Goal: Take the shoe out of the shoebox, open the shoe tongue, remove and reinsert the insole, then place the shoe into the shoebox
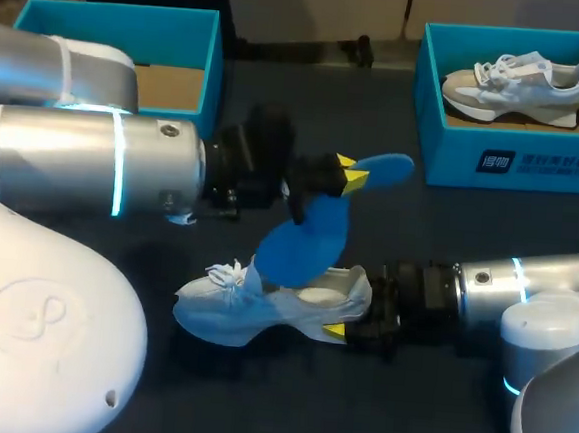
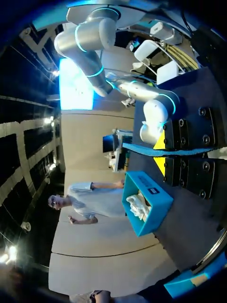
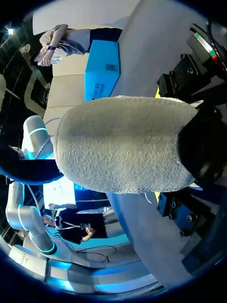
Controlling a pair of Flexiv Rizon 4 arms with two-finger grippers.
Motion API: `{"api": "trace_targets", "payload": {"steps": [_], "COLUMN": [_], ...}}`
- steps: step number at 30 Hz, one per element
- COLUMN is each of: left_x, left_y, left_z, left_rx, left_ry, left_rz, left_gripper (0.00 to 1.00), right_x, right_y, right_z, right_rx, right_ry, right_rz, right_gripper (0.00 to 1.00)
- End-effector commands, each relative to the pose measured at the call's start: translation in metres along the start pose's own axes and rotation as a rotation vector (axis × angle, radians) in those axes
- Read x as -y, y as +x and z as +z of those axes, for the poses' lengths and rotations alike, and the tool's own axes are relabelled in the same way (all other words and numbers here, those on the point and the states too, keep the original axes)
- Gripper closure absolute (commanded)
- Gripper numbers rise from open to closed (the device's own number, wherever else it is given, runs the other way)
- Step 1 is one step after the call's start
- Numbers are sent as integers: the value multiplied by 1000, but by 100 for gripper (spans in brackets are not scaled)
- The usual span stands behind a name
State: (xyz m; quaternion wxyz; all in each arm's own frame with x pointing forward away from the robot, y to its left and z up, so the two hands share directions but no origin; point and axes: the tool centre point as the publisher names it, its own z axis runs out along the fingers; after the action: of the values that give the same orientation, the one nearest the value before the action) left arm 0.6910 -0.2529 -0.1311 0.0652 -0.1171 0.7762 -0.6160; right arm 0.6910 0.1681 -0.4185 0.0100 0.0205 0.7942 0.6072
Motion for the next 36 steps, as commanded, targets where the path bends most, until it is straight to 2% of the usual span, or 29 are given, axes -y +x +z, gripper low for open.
{"api": "trace_targets", "payload": {"steps": [1,8,14,26,27,29,36], "left_x": [16,56,100,100,92,92,117], "left_y": [7,27,38,38,40,43,54], "left_z": [5,11,5,5,4,-3,-22], "left_rx": [-185,-293,-474,-474,-529,-578,-530], "left_ry": [59,171,304,304,304,367,434], "left_rz": [-2,-12,-99,-99,-152,-215,-217], "left_gripper": [100,100,100,100,100,100,100], "right_x": [0,0,0,0,0,0,0], "right_y": [1,1,1,1,1,1,1], "right_z": [2,2,2,2,2,2,2], "right_rx": [2,2,2,2,2,2,2], "right_ry": [3,3,3,3,3,3,3], "right_rz": [-1,-1,-1,-1,-1,-1,-1], "right_gripper": [100,100,100,100,100,100,100]}}
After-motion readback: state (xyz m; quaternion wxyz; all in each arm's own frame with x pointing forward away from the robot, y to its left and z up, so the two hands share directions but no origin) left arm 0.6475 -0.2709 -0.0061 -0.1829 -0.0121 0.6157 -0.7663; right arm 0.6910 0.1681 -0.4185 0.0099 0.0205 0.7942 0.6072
